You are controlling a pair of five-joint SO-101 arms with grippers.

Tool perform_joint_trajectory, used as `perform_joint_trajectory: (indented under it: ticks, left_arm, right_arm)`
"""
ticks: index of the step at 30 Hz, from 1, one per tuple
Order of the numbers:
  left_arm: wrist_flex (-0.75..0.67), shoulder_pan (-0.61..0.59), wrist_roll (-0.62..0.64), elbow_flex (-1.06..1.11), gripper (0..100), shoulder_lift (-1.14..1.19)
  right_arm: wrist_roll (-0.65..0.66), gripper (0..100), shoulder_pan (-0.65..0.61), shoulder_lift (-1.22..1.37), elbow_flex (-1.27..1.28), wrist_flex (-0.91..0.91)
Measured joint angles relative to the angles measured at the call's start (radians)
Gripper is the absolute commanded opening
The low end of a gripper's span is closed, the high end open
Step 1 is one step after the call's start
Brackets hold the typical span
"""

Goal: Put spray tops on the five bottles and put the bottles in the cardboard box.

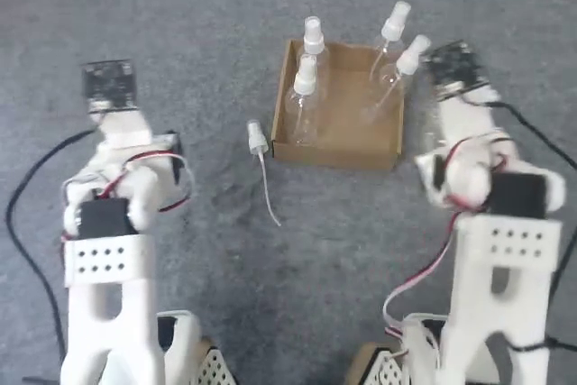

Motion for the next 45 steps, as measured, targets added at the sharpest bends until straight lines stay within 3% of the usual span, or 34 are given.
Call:
perform_joint_trajectory:
  ticks: [11, 17, 24, 28, 45]
  left_arm:
    - [0.097, 0.153, 0.028, -0.407, 14, 0.569]
    - [0.097, 0.172, 0.044, -0.606, 14, 0.881]
    - [0.097, 0.173, 0.044, -0.806, 15, 1.171]
    - [0.097, 0.172, 0.075, -0.882, 22, 1.255]
    - [0.114, 0.207, 0.112, -0.921, 20, 1.372]
  right_arm:
    - [0.063, 2.4, 0.292, 0.423, 0.0, -0.279]
    - [0.063, 2.4, 0.351, 0.647, 0.0, -0.42]
    - [0.063, 2.4, 0.353, 0.721, 0.0, -0.494]
    - [0.063, 2.4, 0.353, 0.724, 0.0, -0.497]
    - [0.126, 2.7, 0.353, 0.724, 0.0, -0.497]
